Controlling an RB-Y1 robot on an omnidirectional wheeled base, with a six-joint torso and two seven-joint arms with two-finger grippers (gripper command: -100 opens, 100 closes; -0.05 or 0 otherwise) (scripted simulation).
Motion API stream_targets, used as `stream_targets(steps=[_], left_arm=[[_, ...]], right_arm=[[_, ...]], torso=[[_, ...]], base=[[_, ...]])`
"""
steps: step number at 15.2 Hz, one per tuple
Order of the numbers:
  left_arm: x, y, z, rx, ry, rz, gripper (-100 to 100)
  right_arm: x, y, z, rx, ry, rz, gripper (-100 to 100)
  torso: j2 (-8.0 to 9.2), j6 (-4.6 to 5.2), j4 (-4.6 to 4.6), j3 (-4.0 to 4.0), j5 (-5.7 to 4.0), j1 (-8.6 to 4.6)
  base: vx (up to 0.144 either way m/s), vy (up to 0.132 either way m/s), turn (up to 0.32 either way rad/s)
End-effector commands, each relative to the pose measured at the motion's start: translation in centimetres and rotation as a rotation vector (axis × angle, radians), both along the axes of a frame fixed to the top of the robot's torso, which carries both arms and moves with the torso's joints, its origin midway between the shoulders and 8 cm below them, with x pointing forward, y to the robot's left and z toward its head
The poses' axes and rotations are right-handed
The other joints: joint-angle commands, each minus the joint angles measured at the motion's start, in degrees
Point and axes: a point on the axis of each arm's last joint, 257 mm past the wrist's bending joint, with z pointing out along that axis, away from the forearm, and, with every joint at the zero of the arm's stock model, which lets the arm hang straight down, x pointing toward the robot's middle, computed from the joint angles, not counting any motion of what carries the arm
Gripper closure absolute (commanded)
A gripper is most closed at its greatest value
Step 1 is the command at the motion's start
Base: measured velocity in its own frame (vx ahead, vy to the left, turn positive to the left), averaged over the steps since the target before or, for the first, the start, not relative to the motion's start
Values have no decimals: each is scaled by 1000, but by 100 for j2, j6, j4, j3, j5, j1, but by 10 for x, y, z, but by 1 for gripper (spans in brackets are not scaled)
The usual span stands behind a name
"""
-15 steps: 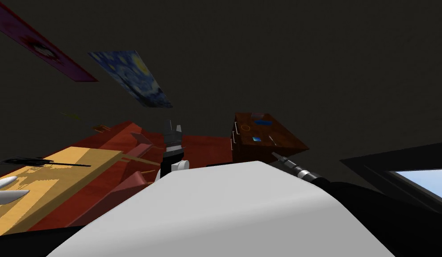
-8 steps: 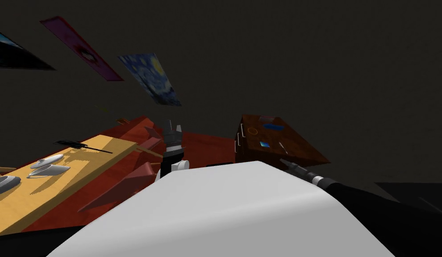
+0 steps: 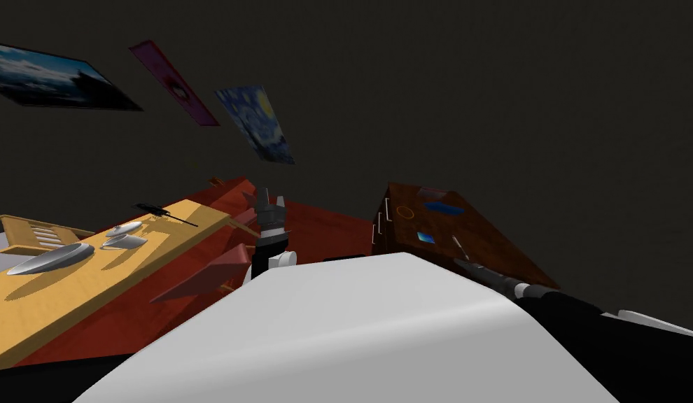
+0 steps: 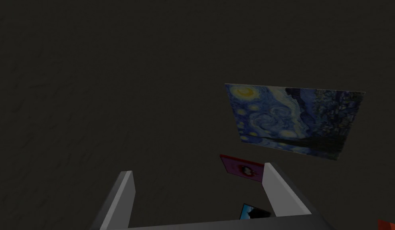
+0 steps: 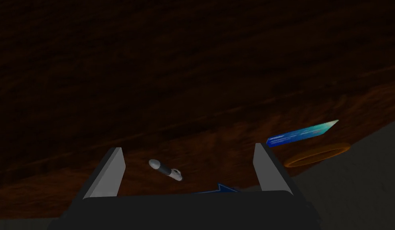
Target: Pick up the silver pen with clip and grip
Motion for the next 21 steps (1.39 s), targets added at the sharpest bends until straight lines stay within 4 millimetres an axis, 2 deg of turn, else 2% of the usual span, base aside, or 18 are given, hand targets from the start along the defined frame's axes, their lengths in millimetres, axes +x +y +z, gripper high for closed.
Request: stream_targets(steps=[1, 8, 15, 16, 17, 21], left_arm=[[0, 0, 0, 0, 0, 0, 0], [0, 0, 0, 0, 0, 0, 0], [0, 0, 0, 0, 0, 0, 0], [0, 0, 0, 0, 0, 0, 0], [0, 0, 0, 0, 0, 0, 0], [0, 0, 0, 0, 0, 0, 0]], right_arm=[[-12, -14, 2, -41, 66, 17, -100], [-31, -38, 5, -114, 198, 68, -100], [-42, -36, -12, -111, 180, 41, -100], [-40, -36, -9, -110, 179, 44, -100], [-40, -36, -10, -111, 180, 43, 100], [-40, -36, -10, -111, 180, 45, 100]], torso=[[0, 0, 0, 0, 0, 0], [-3, 1, 0, -2, -6, -24], [14, 6, 5, 9, 1, 18], [15, 6, 5, 9, 2, 19], [16, 7, 5, 10, 3, 20], [20, 8, 6, 12, 1, 23]], base=[[59, -51, 251], [49, -85, 182], [21, -18, 49], [11, -4, 14], [0, 0, 0], [0, -1, -2]])
